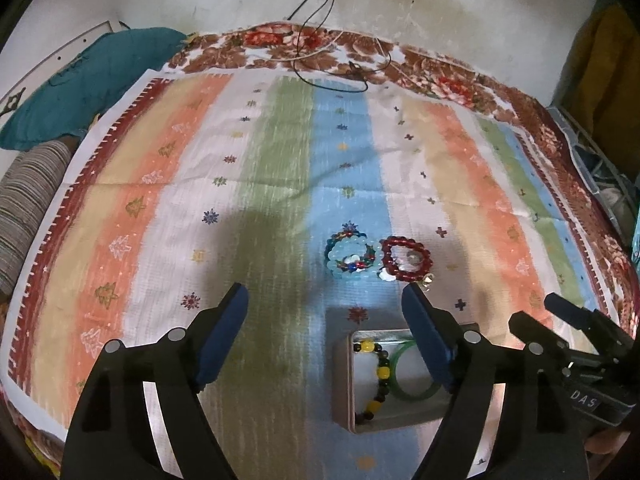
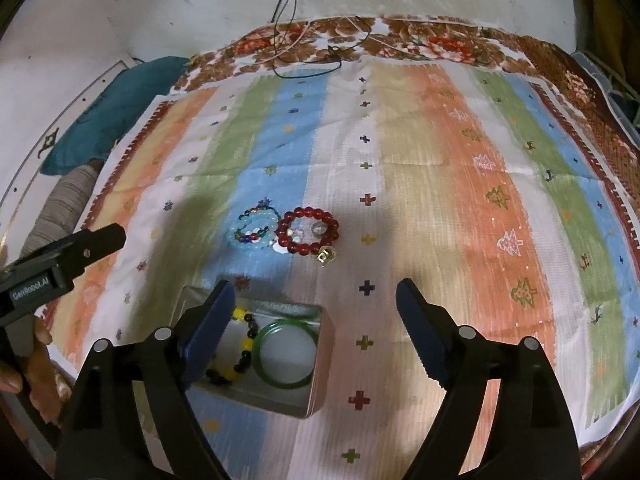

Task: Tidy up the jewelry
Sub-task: 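Lower both bracelets into the tin and open both tools, then move both tools back over the red and light blue bracelets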

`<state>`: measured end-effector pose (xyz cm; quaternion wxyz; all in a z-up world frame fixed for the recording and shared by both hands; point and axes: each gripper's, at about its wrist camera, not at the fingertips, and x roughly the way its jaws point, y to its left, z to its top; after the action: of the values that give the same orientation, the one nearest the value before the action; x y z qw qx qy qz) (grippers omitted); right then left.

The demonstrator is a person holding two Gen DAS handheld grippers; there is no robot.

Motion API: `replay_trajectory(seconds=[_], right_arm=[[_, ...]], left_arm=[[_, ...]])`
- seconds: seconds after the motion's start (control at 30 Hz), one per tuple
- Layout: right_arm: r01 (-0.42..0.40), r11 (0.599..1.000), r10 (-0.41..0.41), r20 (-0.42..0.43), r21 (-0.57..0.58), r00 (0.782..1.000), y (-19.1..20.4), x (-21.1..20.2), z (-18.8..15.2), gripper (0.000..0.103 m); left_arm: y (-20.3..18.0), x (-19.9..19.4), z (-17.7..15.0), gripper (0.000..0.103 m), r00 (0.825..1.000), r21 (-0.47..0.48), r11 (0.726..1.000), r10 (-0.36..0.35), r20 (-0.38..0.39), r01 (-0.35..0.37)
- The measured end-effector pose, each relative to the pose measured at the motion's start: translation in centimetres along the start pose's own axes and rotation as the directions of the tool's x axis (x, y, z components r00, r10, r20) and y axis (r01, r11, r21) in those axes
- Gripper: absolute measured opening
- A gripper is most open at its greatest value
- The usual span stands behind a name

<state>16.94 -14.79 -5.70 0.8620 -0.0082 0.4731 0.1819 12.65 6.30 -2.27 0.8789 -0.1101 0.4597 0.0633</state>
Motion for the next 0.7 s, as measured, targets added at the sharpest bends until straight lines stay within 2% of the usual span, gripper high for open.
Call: replay_trajectory(seconds=[0.3,0.53,0.7], right_arm=[[0.038,0.999,-0.038,-0.003,-0.024,0.999,-0.1,1.3,1.2,0.083],[0.056,0.997,-0.058,-0.025,-0.054,0.998,0.1,3.3,2.2,0.083],[0.061,0.995,-0.064,-0.038,-0.079,0.997,0.7,4.5,2.7,0.083]], left_arm=[[-0.5,1.9,0.9,0.082,0.999,0.046,0.998,0.033,-0.01,-0.032],[0.2,4.2,1.9,0.083,0.998,0.003,1.0,0.028,-0.047,-0.028],[-0.1,5.7,2.3,0.083,0.997,0.018,0.999,0.043,-0.064,-0.042]])
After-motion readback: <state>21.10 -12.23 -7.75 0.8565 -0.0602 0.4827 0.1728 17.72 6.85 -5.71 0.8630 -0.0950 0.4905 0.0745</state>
